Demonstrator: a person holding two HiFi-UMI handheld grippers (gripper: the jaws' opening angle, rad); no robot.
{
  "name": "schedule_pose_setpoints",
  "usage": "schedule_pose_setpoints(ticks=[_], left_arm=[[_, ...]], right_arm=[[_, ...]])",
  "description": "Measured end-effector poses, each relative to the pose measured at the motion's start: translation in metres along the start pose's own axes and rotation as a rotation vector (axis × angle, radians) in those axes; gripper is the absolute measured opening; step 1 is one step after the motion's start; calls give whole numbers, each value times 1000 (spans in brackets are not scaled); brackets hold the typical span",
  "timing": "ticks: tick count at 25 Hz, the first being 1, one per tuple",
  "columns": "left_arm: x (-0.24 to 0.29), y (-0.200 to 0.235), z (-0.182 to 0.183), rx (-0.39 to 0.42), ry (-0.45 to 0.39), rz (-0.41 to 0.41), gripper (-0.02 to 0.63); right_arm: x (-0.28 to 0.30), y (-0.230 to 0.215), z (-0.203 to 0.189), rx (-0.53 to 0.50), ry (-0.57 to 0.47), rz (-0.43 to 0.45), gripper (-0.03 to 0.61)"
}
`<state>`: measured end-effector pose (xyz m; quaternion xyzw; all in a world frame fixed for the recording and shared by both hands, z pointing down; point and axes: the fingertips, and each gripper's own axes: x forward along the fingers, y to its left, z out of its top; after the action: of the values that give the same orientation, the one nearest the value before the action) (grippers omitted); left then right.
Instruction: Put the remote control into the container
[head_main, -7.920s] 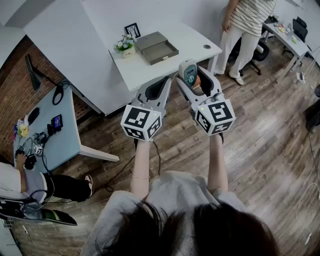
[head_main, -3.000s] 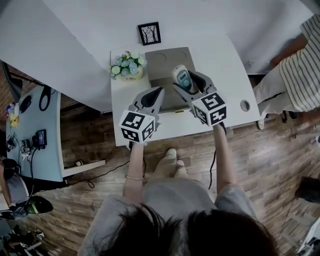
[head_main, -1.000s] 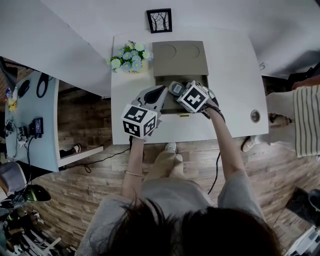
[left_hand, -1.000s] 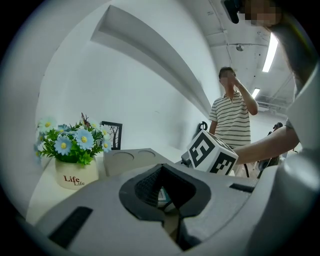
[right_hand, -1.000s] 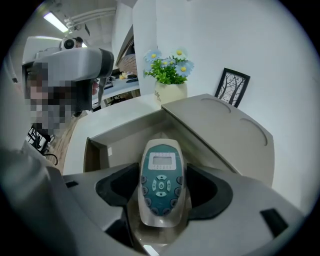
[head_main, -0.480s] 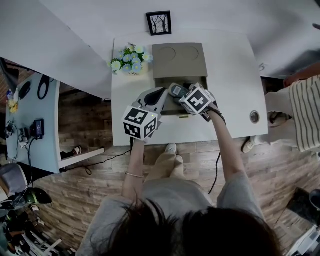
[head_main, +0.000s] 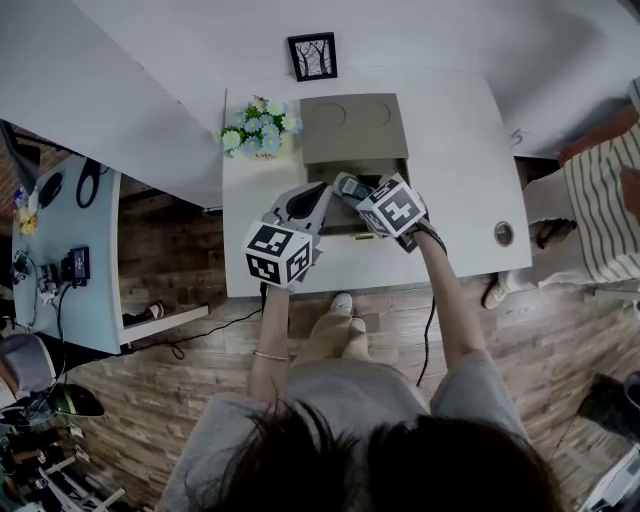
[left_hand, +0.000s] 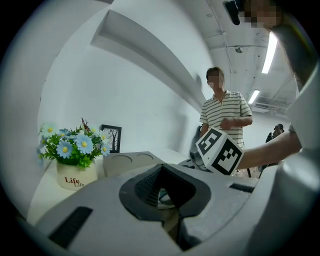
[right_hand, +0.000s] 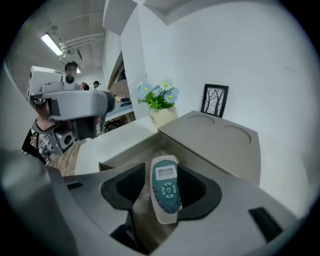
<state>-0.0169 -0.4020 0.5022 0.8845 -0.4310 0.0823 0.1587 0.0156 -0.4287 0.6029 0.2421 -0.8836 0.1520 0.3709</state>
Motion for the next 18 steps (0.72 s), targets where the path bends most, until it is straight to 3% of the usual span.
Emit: schedule_pose_setpoints(ticks=[2, 7, 18], left_arm=[[-3, -2, 2, 2, -7, 2, 5], [-13, -8, 9, 5, -32, 4, 5], [-35, -29, 29, 55, -70, -27, 5]], right_arm=[[-6, 2, 5, 6, -40, -18, 135], [-29, 10, 22, 53, -169, -52, 36], [-99, 43, 67, 152, -496, -86, 0]])
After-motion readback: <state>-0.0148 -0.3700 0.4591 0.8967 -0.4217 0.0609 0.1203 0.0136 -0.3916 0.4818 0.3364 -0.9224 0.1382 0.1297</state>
